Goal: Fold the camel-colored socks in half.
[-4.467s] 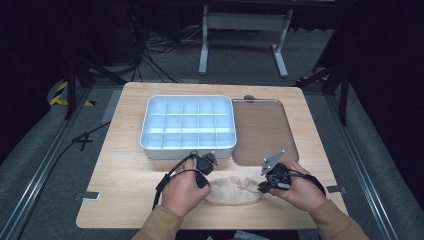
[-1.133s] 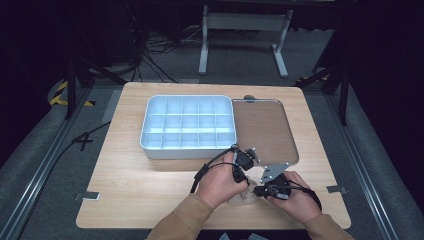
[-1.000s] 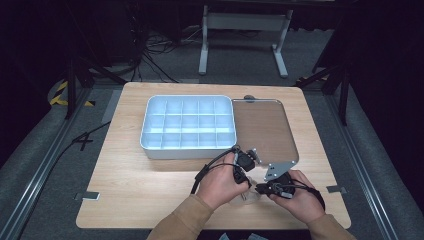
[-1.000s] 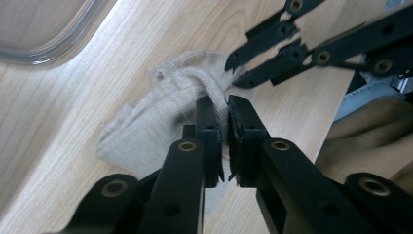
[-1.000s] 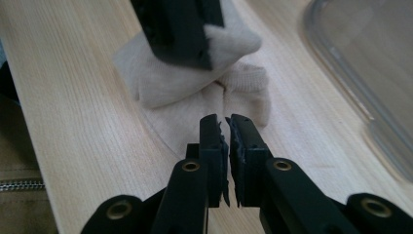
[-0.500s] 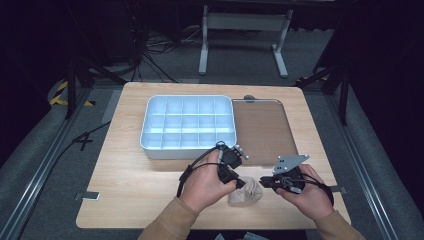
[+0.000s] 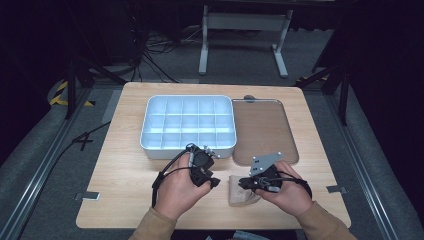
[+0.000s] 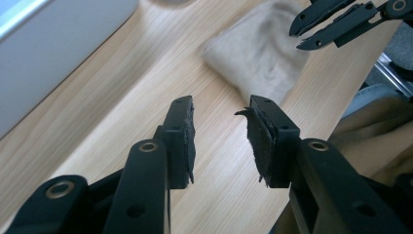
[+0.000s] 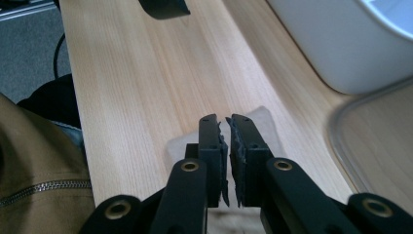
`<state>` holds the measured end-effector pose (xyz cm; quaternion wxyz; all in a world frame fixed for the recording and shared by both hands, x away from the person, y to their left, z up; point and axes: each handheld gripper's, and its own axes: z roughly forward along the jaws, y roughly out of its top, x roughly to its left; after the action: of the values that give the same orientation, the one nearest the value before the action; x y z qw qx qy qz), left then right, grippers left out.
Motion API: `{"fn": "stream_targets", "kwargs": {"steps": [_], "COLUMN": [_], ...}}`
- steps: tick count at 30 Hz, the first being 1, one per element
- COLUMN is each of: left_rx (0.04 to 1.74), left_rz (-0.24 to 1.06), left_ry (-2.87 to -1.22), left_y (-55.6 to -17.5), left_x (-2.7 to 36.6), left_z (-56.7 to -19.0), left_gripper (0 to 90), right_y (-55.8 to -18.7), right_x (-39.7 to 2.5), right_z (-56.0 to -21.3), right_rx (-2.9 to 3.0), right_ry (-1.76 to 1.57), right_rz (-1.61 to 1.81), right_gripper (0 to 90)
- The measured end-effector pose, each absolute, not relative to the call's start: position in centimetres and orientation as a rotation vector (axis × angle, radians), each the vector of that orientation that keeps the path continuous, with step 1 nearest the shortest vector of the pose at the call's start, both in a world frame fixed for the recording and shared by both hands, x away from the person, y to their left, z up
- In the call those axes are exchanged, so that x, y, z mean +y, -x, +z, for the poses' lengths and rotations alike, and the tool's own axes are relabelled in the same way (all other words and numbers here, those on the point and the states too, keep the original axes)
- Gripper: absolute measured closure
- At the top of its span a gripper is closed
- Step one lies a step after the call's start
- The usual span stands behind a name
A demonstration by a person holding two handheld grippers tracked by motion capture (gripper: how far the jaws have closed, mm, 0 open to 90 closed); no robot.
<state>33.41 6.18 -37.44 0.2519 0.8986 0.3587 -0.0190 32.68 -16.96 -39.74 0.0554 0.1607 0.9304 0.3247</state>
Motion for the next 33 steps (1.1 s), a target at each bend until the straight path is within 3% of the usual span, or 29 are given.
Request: {"fn": "stream_targets", "kwargs": {"steps": [9,20,33], "left_rx": [0.984,0.943,0.778], "left_rz": [-0.053,-0.065,-0.054], "left_ry": [-2.448,-2.481,-2.532], "left_y": [-33.4,-34.1,-34.5], "left_x": [6.6,5.2,0.7], "left_z": [-37.7,-38.2,-39.7], "left_gripper": [64.8,65.0,77.9], "right_y": [-33.3,-33.3,-33.0], "right_x": [-15.6,-17.4,-19.3], "right_z": [-41.6,-42.2,-42.9], "right_rx": [2.873,2.875,2.863], "right_ry": [-0.478,-0.565,-0.644], "right_rz": [0.9,0.842,0.837], "right_gripper": [83.4,82.6,80.1]}}
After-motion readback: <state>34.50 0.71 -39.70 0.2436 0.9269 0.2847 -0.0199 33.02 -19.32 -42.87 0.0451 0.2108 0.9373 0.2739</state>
